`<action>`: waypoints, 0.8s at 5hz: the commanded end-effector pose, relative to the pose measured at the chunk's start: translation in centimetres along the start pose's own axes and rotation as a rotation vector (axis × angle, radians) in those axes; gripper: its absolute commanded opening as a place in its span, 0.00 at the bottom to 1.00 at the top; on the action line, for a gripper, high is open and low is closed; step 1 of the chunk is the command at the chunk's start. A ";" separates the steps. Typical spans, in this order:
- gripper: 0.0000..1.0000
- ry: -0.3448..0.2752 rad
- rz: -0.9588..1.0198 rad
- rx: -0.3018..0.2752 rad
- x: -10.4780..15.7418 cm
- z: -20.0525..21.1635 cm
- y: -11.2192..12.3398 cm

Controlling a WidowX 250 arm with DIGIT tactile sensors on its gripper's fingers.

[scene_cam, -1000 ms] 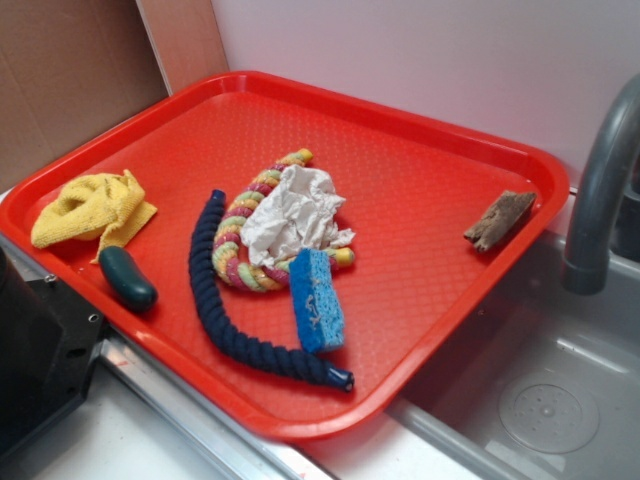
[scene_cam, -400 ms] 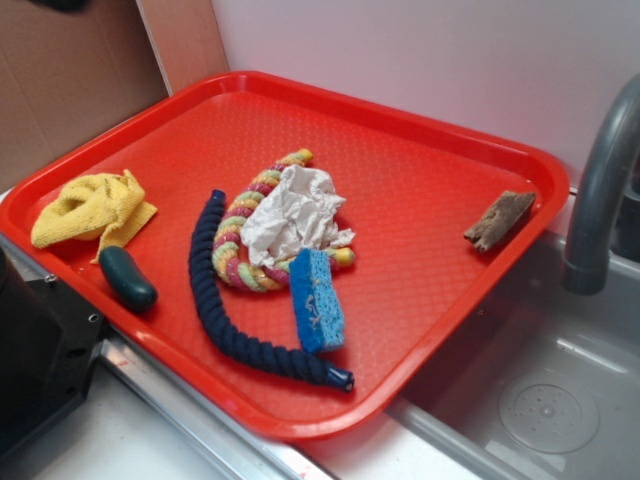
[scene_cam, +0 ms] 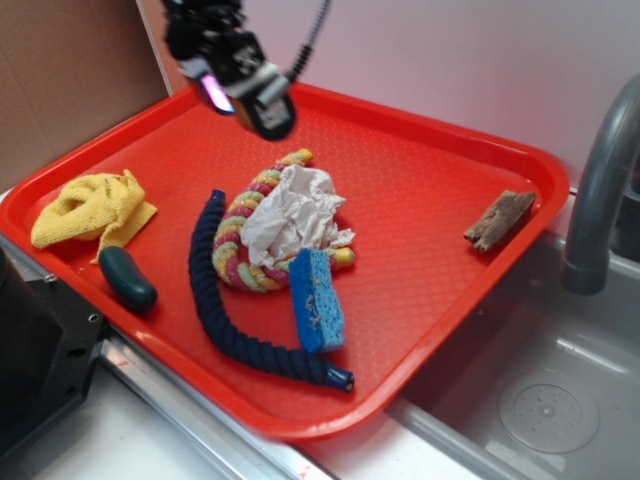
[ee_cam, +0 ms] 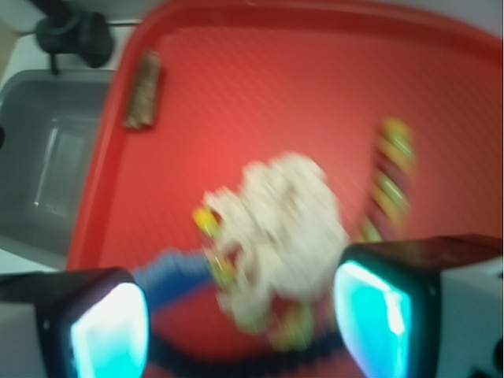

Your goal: Grab the wood chip.

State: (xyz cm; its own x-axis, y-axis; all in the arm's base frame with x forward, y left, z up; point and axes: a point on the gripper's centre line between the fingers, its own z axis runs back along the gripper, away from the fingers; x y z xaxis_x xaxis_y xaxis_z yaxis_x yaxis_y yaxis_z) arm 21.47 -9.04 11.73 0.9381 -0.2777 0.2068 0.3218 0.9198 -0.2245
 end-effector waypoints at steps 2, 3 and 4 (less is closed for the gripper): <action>1.00 -0.045 -0.042 0.003 1.3 0.9 -1.2; 1.00 -0.077 -0.204 0.040 3.6 -2.2 -2.4; 1.00 -0.121 -0.303 0.016 5.0 -3.1 -3.4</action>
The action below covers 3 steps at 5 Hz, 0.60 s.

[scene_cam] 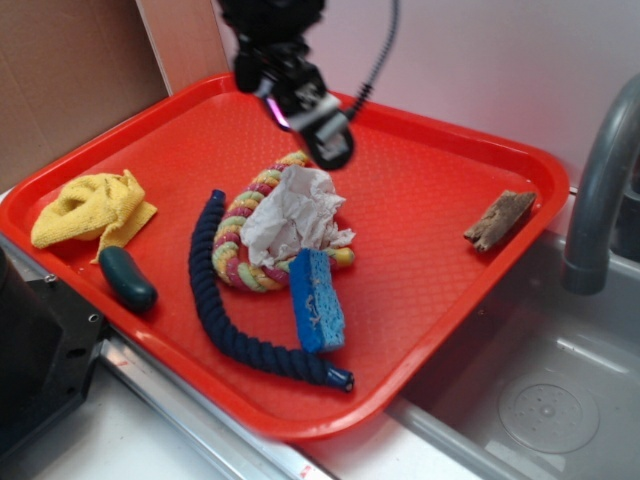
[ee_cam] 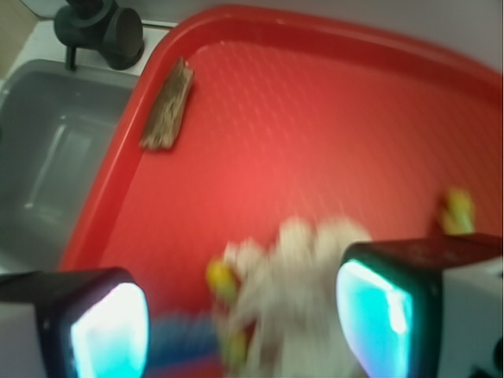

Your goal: Grab the wood chip.

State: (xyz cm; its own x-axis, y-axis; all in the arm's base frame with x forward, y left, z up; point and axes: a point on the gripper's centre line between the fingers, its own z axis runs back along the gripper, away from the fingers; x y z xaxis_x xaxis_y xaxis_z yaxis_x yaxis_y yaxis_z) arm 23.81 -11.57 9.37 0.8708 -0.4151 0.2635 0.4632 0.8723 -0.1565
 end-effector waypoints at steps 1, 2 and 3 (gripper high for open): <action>1.00 -0.040 -0.189 -0.016 4.1 -2.5 -1.8; 1.00 -0.027 -0.192 -0.025 4.8 -3.7 -1.2; 1.00 -0.037 -0.217 -0.037 6.2 -3.9 -2.0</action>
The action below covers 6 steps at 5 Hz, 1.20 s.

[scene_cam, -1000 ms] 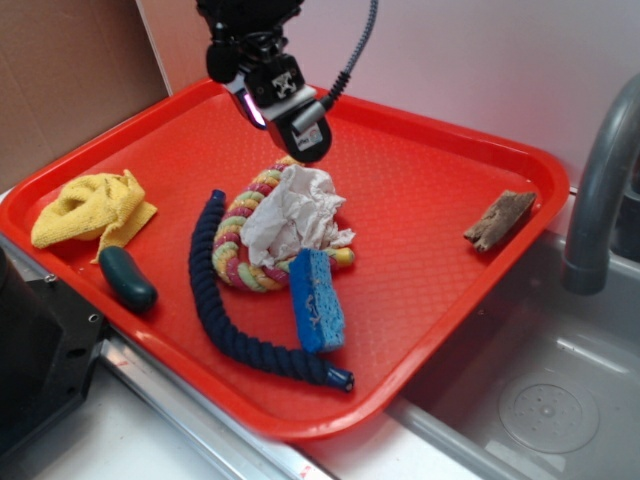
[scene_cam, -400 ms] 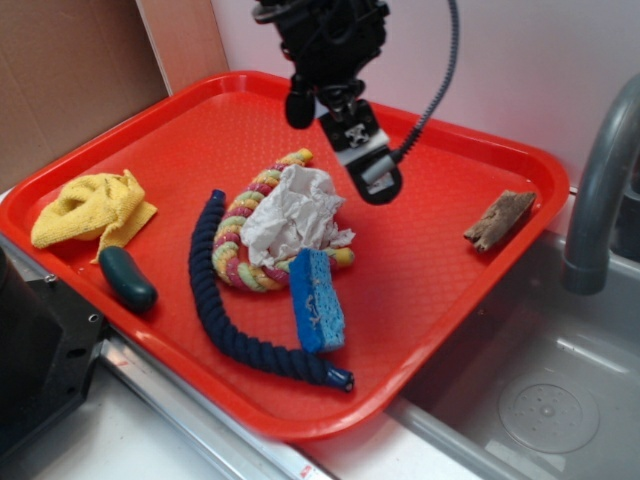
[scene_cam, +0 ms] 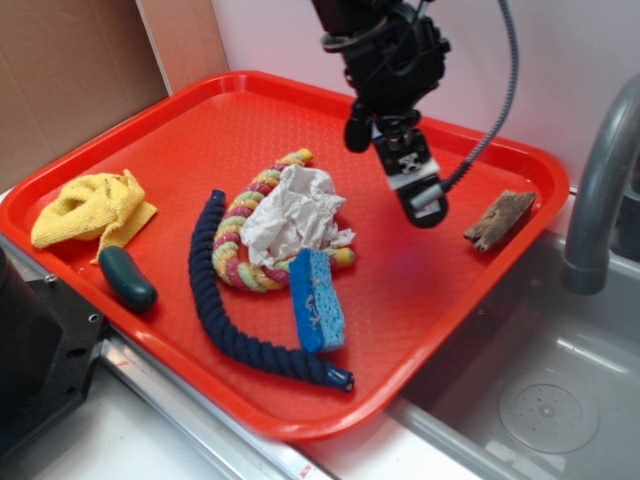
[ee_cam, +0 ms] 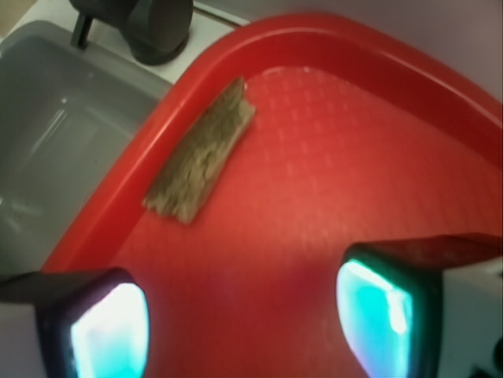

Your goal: Grab the wood chip.

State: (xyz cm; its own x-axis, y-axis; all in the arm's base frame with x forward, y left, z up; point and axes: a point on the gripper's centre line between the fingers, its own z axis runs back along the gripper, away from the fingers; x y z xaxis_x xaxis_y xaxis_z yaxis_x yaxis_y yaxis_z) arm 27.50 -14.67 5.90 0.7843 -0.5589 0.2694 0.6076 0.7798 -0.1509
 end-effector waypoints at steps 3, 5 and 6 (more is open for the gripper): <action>1.00 0.033 -0.035 -0.008 4.3 -3.0 -0.6; 1.00 0.061 0.082 0.006 2.1 -3.0 1.0; 1.00 0.096 0.168 0.031 0.0 -2.8 1.9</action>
State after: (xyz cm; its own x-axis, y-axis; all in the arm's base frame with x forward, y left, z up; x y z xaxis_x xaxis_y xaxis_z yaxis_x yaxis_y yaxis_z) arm 29.00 -13.67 2.29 0.8702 -0.4714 0.1433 0.4904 0.8567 -0.1597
